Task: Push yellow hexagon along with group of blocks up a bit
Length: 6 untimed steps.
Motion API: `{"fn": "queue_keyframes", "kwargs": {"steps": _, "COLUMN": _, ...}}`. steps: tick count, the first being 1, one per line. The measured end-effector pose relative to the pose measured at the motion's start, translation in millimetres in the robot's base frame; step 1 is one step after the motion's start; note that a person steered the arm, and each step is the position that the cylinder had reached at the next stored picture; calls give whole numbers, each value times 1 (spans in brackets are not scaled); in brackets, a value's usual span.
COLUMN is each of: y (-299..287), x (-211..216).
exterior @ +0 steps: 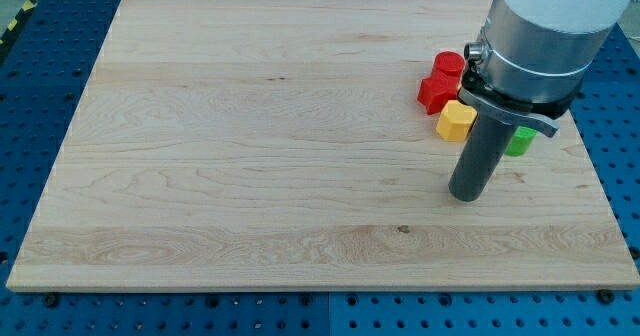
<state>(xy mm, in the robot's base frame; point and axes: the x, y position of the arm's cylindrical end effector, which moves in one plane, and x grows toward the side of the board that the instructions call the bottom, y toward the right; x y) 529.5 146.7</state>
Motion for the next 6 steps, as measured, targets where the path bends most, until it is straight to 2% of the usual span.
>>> {"fn": "queue_keyframes", "kwargs": {"steps": 3, "y": 0, "x": -6}}
{"fn": "queue_keyframes", "kwargs": {"steps": 6, "y": -16, "x": -81}}
